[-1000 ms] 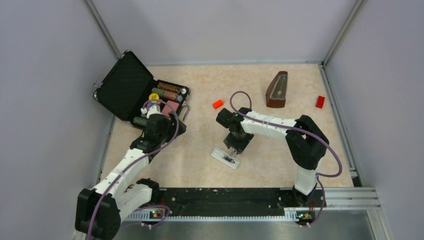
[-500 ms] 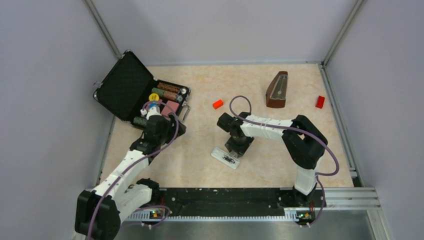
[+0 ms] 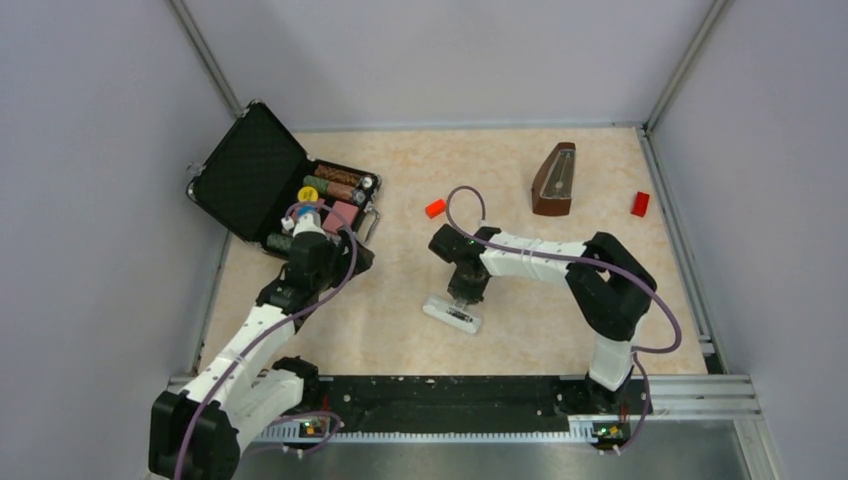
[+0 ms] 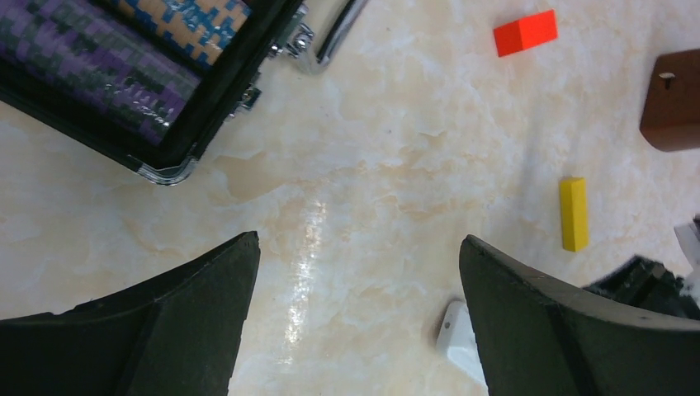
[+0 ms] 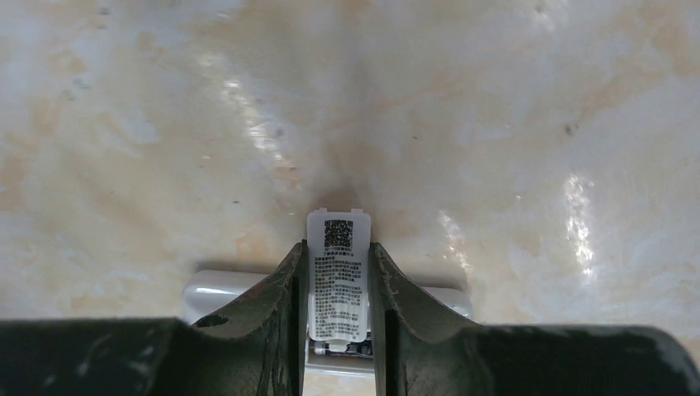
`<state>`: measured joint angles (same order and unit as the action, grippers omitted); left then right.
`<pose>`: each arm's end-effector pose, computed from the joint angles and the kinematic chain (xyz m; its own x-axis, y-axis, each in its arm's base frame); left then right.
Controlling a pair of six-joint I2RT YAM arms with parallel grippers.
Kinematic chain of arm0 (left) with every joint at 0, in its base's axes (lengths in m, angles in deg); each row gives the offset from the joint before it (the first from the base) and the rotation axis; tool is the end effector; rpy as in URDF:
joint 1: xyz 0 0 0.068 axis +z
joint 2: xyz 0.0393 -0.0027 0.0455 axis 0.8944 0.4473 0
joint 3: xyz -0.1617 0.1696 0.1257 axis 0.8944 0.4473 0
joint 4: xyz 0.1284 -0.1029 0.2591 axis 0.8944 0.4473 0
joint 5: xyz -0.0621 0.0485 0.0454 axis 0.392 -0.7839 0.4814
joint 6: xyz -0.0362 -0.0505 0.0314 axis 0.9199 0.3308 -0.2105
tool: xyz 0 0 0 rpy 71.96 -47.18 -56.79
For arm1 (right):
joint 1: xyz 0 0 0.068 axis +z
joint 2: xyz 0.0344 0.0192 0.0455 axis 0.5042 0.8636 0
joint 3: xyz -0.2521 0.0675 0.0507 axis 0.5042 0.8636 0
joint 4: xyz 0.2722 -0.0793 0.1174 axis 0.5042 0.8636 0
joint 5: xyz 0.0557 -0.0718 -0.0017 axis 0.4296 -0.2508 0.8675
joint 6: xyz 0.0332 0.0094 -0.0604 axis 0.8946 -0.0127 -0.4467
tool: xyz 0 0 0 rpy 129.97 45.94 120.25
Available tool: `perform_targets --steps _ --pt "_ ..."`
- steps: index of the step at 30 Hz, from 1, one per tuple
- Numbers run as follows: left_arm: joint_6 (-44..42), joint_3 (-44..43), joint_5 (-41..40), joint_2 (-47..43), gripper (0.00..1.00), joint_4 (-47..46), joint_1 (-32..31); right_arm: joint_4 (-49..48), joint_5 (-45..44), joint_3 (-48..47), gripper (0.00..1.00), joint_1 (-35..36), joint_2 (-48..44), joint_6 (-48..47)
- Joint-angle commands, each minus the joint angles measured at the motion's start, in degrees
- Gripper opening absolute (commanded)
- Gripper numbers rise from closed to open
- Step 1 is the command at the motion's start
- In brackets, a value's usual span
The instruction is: Load the batteries into the remote control
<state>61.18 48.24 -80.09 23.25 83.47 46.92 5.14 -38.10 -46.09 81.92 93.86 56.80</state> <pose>0.2526 -0.0706 0.1809 -0.5741 -0.5270 -0.6267 -0.2088 0.8343 -0.5103 0.2424 0.2872 0.1082 -0.8528 0.4707 -0.2261 0.4640 0.8817 0.0855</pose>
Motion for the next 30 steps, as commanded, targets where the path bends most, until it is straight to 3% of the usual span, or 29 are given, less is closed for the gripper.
perform_targets --steps 1,3,7,13,21,26,30 --pt "-3.93 -1.31 7.28 -2.83 0.94 -1.41 0.30 -11.41 -5.44 -0.95 0.16 0.33 -6.51 -18.55" --pt "-5.40 -2.05 10.28 -3.68 0.94 -1.17 0.25 -15.50 -4.22 -0.26 0.15 0.42 -10.13 -29.38" --pt "-7.45 -5.53 16.29 -3.71 0.93 0.43 0.25 -25.03 6.40 5.90 0.16 0.48 -19.57 -49.34" --pt "-5.10 -12.01 30.79 1.37 0.84 0.95 0.29 -26.01 22.81 9.88 0.18 1.25 -28.78 -65.80" --pt "0.79 -16.64 58.29 9.32 0.63 -8.07 0.27 -30.89 21.92 13.41 0.17 5.26 -35.43 -85.48" --pt "-4.86 -15.97 64.58 9.87 0.60 -4.97 0.17 -38.90 20.78 16.34 0.17 5.31 -37.83 -90.32" --pt "-5.40 -14.85 65.90 9.40 0.66 -5.86 -0.98 -40.22 22.22 14.77 0.16 5.36 -35.34 -91.15"
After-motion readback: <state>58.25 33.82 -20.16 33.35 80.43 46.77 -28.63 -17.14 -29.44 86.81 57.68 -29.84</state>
